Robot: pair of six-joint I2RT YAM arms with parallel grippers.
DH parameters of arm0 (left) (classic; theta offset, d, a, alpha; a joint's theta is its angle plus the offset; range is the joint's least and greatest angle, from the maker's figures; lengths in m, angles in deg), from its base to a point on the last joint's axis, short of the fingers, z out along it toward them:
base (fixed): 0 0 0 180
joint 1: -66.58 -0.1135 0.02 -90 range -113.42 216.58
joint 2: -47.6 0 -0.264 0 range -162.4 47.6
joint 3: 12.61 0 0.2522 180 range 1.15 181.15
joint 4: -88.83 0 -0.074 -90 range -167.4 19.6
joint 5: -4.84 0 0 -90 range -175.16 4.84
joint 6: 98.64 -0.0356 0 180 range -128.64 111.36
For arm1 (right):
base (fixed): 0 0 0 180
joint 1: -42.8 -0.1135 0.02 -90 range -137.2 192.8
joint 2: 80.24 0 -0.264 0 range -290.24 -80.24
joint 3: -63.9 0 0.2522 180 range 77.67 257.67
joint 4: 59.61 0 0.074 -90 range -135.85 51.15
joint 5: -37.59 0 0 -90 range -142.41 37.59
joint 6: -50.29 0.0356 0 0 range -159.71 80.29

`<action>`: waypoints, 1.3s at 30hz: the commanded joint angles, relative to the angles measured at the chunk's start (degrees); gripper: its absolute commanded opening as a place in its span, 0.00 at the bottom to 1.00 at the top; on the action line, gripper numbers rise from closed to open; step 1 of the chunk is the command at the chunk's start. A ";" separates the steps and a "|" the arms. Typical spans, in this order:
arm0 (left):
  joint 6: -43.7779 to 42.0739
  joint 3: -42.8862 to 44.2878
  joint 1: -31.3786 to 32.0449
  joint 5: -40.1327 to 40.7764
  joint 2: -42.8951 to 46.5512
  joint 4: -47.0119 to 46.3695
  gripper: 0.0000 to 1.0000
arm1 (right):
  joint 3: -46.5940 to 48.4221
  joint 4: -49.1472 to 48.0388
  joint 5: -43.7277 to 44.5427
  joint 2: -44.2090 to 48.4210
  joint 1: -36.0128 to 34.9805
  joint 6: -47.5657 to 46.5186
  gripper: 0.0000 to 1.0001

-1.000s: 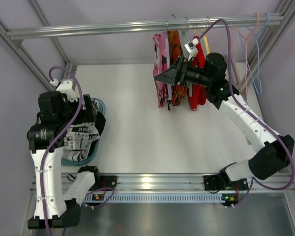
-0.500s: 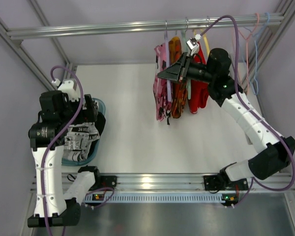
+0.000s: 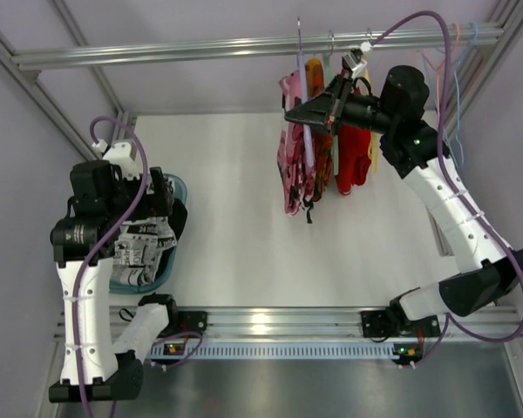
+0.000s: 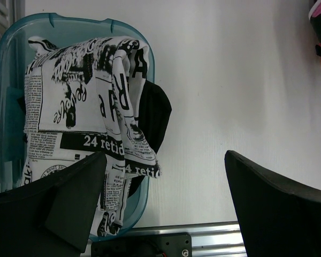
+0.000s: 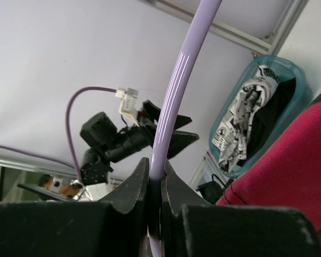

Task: Remove the trousers from the hanger

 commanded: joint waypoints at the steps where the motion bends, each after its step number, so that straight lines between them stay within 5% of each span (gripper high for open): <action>1: 0.34 -0.37 -0.25 -0.31 0.05 -2.89 0.98 | 8.27 -11.34 2.17 1.85 0.78 0.97 0.00; 11: -1.15 0.42 -0.16 -2.33 -0.13 -3.15 0.98 | 4.09 -13.78 -1.34 6.23 0.17 0.09 0.00; 18: -6.86 -3.35 -0.25 -23.05 6.99 -12.45 0.98 | -6.30 -17.82 -5.38 12.30 -0.45 -1.14 0.00; 22: -2.06 -9.84 -0.25 -35.62 11.20 -24.66 0.97 | -7.72 -19.42 -5.21 14.32 -2.99 -1.67 0.00; 25: 0.87 -11.79 -0.25 -37.75 9.91 -32.14 0.97 | -4.65 -17.32 -2.23 14.33 -6.24 -3.95 0.00; 32: 2.01 -11.53 1.50 -33.56 4.54 -47.17 0.94 | -0.69 -17.57 2.96 11.96 -9.59 -0.80 0.00; 39: -3.26 -12.67 20.99 -16.94 2.60 -52.01 0.93 | 5.11 -15.91 7.18 4.93 -13.98 -0.70 0.00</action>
